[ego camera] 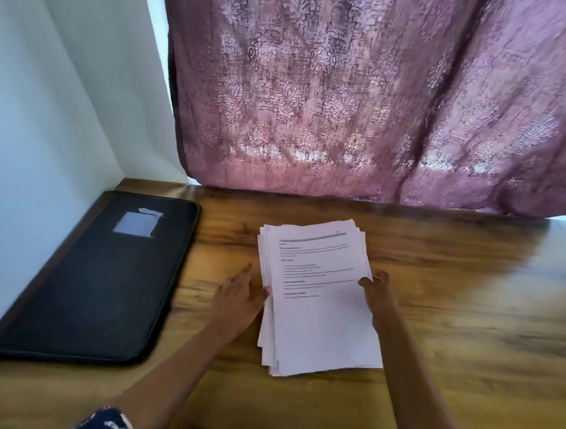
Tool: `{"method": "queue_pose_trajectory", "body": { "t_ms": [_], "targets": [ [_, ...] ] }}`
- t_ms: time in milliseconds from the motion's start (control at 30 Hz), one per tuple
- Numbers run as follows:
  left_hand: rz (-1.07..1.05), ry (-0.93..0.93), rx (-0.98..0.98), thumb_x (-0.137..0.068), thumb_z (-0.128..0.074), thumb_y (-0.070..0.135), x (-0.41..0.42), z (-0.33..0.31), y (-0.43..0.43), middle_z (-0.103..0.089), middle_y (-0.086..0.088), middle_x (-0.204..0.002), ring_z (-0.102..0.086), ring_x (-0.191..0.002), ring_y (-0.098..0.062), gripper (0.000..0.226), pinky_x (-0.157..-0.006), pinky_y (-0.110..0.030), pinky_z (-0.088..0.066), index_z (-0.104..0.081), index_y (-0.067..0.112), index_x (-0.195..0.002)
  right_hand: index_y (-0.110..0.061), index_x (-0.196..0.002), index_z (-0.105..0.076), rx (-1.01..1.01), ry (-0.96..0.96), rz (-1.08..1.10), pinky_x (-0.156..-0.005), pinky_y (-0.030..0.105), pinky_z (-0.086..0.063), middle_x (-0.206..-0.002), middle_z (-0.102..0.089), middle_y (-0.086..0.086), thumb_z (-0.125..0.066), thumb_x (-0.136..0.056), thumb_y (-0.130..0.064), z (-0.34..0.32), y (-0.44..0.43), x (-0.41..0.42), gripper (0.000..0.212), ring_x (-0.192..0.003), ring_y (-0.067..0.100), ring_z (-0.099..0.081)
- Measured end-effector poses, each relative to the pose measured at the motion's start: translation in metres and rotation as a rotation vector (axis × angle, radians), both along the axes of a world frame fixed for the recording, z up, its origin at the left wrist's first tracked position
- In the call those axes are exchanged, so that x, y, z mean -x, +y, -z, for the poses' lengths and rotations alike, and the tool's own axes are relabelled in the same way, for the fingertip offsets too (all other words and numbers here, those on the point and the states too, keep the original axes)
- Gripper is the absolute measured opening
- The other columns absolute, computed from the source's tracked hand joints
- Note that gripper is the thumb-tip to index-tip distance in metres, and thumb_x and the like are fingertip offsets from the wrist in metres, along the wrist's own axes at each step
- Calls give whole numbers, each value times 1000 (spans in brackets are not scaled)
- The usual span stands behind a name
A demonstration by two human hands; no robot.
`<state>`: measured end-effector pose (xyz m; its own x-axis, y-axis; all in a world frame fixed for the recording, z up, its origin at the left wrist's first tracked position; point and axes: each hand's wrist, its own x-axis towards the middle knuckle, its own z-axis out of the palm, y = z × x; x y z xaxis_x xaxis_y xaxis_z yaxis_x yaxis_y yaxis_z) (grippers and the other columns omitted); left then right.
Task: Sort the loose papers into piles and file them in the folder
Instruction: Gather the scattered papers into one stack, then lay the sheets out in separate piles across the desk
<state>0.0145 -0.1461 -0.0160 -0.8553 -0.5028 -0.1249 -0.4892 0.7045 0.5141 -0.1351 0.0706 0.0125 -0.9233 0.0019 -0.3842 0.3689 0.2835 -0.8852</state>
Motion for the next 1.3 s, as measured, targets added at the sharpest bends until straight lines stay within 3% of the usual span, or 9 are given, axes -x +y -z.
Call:
{"method": "queue_pose_trajectory", "body": {
  "t_ms": [67, 133, 200, 367, 600, 900, 1067, 1200, 1300],
  "targets": [
    [-7, -58, 13, -96, -29, 60, 11, 5, 14, -15, -4, -161, -15, -148, -28, 76, -118, -50, -6, -11, 16, -154, -4, -139, -36, -4, -14, 2, -68, 27, -36, -110, -52, 11, -54, -92, -4, 2, 19, 10, 50, -96, 23, -44],
    [48, -38, -17, -95, -22, 62, 24, 10, 36, -5, -3, -163, -2, -149, -25, 79, -119, -47, 3, -4, 14, -155, -7, -137, -36, 23, -56, 3, -74, 29, -38, -94, -57, 5, -56, -90, -4, 6, 34, 18, 51, -95, 24, -47],
    [84, 3, -63, -97, -21, 59, 40, 14, 60, -4, -2, -163, 0, -150, -22, 76, -118, -43, 5, -1, 14, -155, -7, -138, -35, 39, -81, 1, -78, 30, -38, -96, -58, 5, -57, -90, -5, 9, 50, 25, 53, -96, 25, -49],
    [123, 36, -136, -99, -21, 55, 83, 20, 123, 0, -2, -163, 5, -149, -18, 73, -120, -39, 7, 4, 14, -154, -5, -142, -33, -80, -4, 4, -87, 34, -37, -132, -50, 14, -54, -92, -7, 10, 104, 44, 54, -109, 28, -49],
    [116, 20, -32, -102, -22, 49, 170, 21, 238, 4, -6, -162, 6, -149, -19, 71, -119, -33, 7, 6, 9, -154, -9, -146, -30, -173, 26, 4, -87, 31, -35, -139, -45, 13, -50, -95, -10, 6, 216, 106, 55, -118, 31, -46],
    [57, -69, 138, -101, -24, 52, 258, 25, 361, 3, -11, -162, 6, -149, -25, 74, -119, -40, 4, 4, 9, -153, -10, -146, -25, -298, 57, -111, -92, 37, -40, -139, -47, 18, -52, -95, -17, -2, 317, 188, 58, -123, 38, -47],
    [15, -80, 211, -99, -21, 56, 261, 30, 382, 4, -10, -162, 6, -149, -26, 75, -119, -42, 5, 4, 12, -154, -10, -118, -51, -159, -44, -111, -77, 30, -37, -106, -53, 8, -57, -91, -20, -10, 341, 217, 30, -97, 27, -51],
    [17, -68, 223, -99, -21, 56, 262, 30, 383, 3, -9, -162, 5, -149, -26, 74, -118, -42, 7, 3, 13, -154, -11, -97, -55, -88, -138, -104, -84, 40, -50, -102, -63, 16, -65, -88, -25, -10, 349, 242, 19, -92, 31, -61],
    [10, -79, 237, -98, -20, 57, 260, 32, 382, 4, -8, -162, 6, -149, -25, 75, -118, -42, 7, 3, 14, -154, -12, -96, -57, 88, -214, -161, -56, 28, -49, -82, -64, 7, -62, -92, -18, -22, 353, 233, 8, -63, 21, -63]
  ]
}}
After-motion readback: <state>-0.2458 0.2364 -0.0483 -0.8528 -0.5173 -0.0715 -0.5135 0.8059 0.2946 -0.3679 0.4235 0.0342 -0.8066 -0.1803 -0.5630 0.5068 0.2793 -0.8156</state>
